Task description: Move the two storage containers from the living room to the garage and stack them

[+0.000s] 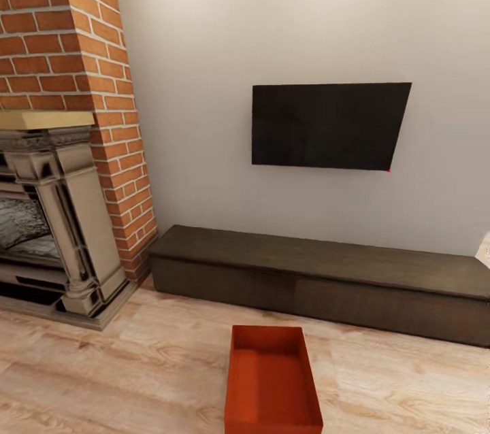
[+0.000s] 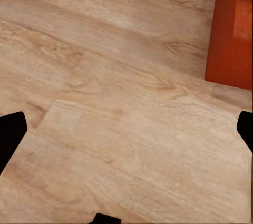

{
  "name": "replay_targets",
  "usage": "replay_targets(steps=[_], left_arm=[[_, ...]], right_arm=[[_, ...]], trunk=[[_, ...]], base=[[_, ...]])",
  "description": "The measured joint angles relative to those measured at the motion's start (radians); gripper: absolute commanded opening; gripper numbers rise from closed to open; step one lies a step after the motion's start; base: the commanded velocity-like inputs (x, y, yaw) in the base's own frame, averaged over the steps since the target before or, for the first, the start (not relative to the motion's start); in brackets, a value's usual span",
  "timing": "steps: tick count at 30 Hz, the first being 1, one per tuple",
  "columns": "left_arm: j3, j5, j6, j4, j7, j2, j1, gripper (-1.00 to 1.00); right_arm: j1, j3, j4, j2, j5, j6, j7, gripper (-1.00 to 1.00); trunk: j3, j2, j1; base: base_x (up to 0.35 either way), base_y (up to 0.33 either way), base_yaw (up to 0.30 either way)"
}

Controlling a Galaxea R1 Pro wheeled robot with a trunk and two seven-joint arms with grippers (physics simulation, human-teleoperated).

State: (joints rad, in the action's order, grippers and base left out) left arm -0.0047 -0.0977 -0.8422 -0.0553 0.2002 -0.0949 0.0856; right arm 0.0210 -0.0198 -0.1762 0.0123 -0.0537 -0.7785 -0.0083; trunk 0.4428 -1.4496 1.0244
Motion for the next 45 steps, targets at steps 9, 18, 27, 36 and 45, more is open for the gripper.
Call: replay_targets(steps=[9,18,27,36,45], left_arm=[[0.000,0.000,0.000,0.000,0.000,0.000,0.000,1.00],[0.000,0.000,0.000,0.000,0.000,0.000,0.000,1.00],[0.000,0.000,0.000,-0.001,0.000,0.000,0.000,1.00],[0.000,0.000,0.000,0.000,0.000,0.000,0.000,1.00],[0.000,0.000,0.000,0.000,0.000,0.000,0.000,1.00]], right_arm=[[0.000,0.000,0.000,0.000,0.000,0.000,0.000,1.00],[0.000,0.000,0.000,0.000,0.000,-0.001,0.000,1.00],[0.000,0.000,0.000,0.000,0.000,-0.001,-0.003,1.00],[0.000,0.001,0.000,0.000,0.000,-0.002,-0.001,1.00],[0.000,0.001,0.000,0.000,-0.001,-0.001,-0.001,1.00]], trunk=[[-0.004,0.000,0.000],[-0.007,0.000,0.000],[-0.008,0.000,0.001],[-0.008,0.000,0.000],[-0.008,0.000,0.000]], base=[[0.325,0.000,-0.276],[0.267,0.000,-0.184],[0.021,0.000,-0.009],[0.058,-0.057,0.000],[0.211,-0.242,0.000]])
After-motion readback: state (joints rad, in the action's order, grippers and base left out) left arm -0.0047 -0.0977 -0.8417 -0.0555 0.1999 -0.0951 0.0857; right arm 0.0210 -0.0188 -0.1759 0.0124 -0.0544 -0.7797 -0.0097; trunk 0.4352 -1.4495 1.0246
